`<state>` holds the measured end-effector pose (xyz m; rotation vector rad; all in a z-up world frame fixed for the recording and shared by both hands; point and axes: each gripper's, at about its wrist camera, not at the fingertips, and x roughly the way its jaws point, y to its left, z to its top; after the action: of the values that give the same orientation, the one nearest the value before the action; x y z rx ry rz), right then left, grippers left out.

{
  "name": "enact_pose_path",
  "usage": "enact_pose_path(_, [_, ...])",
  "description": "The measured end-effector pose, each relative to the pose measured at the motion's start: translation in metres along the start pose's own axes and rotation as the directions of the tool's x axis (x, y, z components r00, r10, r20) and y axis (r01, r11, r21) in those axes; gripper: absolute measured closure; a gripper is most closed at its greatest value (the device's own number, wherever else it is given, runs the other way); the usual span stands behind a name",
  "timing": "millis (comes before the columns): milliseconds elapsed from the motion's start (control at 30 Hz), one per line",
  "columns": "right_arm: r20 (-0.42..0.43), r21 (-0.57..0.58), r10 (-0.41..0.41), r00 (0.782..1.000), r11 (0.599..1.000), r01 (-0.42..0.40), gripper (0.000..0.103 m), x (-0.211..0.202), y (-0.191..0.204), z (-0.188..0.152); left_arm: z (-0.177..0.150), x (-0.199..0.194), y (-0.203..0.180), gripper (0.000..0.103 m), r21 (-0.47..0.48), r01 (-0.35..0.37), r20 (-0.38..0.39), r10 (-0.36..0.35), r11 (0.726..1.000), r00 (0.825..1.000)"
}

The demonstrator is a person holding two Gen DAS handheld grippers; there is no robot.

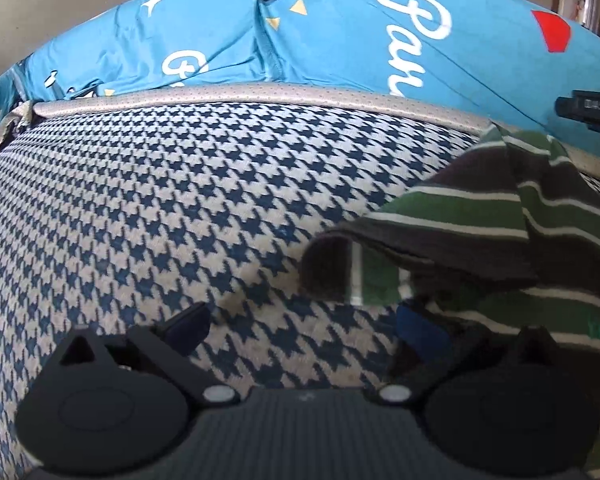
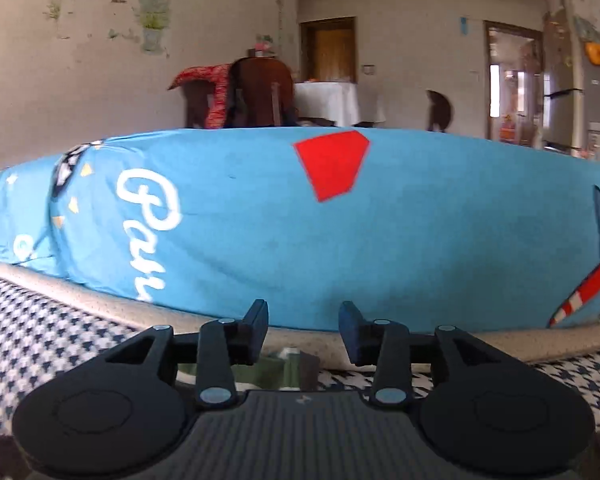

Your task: Fold clothes

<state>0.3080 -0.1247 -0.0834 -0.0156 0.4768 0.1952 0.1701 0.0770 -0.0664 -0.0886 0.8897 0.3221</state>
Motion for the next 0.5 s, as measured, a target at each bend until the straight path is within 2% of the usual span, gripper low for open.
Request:
enact_pose_path(100, [-0.002, -0.025, 0.051, 0.999, 0.998, -0.051, 0.064, -0.006, 0.005, 0.005, 0.005, 0.004, 0.007, 0.000, -0.015, -0.045, -0.007, 0.045, 0.999, 0.999])
enact_pose_path(167, [-0.052, -0.035, 0.137, 0.989, 0.990, -0.139, 0.064, -0.008, 0.009, 0.005, 0.007, 0.004, 0.012, 0.000, -0.038, -0.054, -0.013, 0.053, 0.998, 0.998])
enact_pose_path(367, [-0.177, 0.039, 0.307, 0.935, 0.951, -0.305, 0.064, -0.010, 0.012, -0.007, 0.012, -0.007, 0.016, 0.000, -0.050, -0.035, 0.011, 0.036, 0.998, 0.999])
enact_pose_path(500, [-0.231, 0.105, 0.362, 0.903, 0.932, -0.347, 0.064, -0.012, 0.009, -0.016, 0.014, -0.012, 0.017, 0.000, -0.062, -0.021, 0.019, 0.022, 0.998, 1.000])
